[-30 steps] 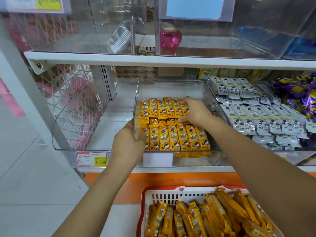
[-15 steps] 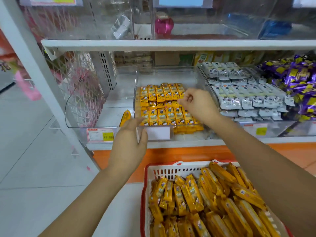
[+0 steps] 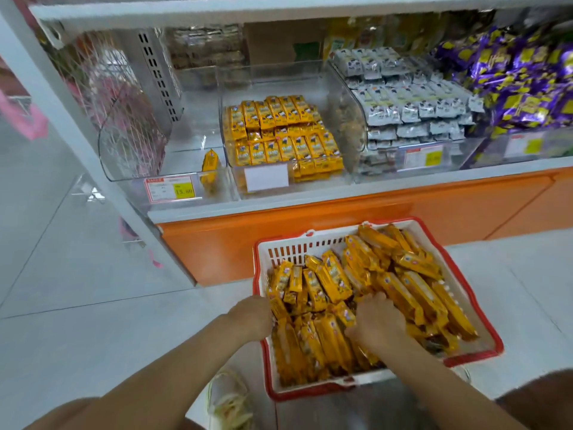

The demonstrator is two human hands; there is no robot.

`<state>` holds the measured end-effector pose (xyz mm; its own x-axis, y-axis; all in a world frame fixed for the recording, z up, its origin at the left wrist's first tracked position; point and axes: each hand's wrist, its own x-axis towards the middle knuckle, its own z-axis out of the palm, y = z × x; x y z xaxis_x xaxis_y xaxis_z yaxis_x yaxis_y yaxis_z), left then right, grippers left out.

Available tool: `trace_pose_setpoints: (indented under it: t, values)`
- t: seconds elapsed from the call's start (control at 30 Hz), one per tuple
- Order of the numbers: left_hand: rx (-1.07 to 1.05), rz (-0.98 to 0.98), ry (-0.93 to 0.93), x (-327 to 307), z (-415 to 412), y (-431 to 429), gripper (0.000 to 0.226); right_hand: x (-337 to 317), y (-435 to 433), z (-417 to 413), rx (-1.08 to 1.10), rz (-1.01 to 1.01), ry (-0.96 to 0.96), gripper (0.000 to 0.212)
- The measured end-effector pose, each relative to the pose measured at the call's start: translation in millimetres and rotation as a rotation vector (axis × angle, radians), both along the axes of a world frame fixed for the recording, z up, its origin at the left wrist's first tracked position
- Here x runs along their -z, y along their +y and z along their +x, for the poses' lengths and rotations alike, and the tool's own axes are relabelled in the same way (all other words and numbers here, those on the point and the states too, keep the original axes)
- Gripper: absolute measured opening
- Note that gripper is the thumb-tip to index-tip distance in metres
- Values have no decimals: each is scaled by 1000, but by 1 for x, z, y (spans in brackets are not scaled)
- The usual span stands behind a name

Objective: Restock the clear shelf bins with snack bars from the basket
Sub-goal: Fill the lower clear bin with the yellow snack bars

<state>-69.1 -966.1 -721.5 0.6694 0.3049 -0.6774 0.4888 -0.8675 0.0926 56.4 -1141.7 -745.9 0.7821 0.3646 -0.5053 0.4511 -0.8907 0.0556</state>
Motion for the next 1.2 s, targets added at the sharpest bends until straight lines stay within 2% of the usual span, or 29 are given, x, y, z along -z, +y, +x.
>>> trace_pose_setpoints:
  t: [0.1, 0.2, 0.33, 0.43, 0.5, 0.57, 0.63, 0.7, 0.73, 0.83, 0.9, 0.97, 1.0, 1.07, 1.13, 1.2]
  values:
    - [-27, 5, 21, 8, 2, 1, 33, 23, -9, -14, -72, -63, -201, 64]
    - [-34, 0, 27, 5, 4, 2, 38, 28, -13, -15, -118, 11, -253, 62]
    - [-9, 3, 29, 2, 3, 1, 41, 41, -15, -16, -151, 132, -113, 72]
    - [-24, -21, 1, -1, 3, 1, 41, 45, -15, -27, -207, 179, -130, 49]
    - [-28, -28, 1, -4, 3, 0, 41, 46, -13, -31, -210, 192, -108, 45]
    - [-51, -20, 17, -7, 5, -1, 41, 41, -11, -27, -128, 283, -7, 46]
    - [-117, -45, -26, -12, 9, -2, 40, 28, -6, -19, 41, 491, 178, 57]
    - [-222, -202, -142, -19, 18, -4, 41, 7, 3, -13, 169, 705, 363, 72]
    - [-287, -355, -221, -24, 23, -5, 39, -6, 9, -11, 202, 791, 426, 75]
    - [-643, -861, -484, -45, 35, -10, 28, -41, 23, 0, 240, 983, 503, 67]
    - [-813, -1047, -602, -51, 43, -7, 37, -63, 31, 7, 214, 1029, 466, 60]
    - [-916, -1134, -680, -56, 51, -1, 43, -84, 35, 14, 160, 1107, 459, 45]
    - [-950, -1160, -704, -60, 54, 2, 40, -93, 37, 16, 142, 1180, 475, 35]
    - [-1003, -1221, -756, -67, 60, 10, 17, -106, 39, 26, 178, 1292, 528, 19]
    - [-1029, -1297, -794, -72, 64, 15, 12, -115, 40, 37, 220, 1340, 590, 18]
    - [-1013, -1320, -787, -75, 67, 18, 27, -115, 42, 53, 226, 1336, 656, 29]
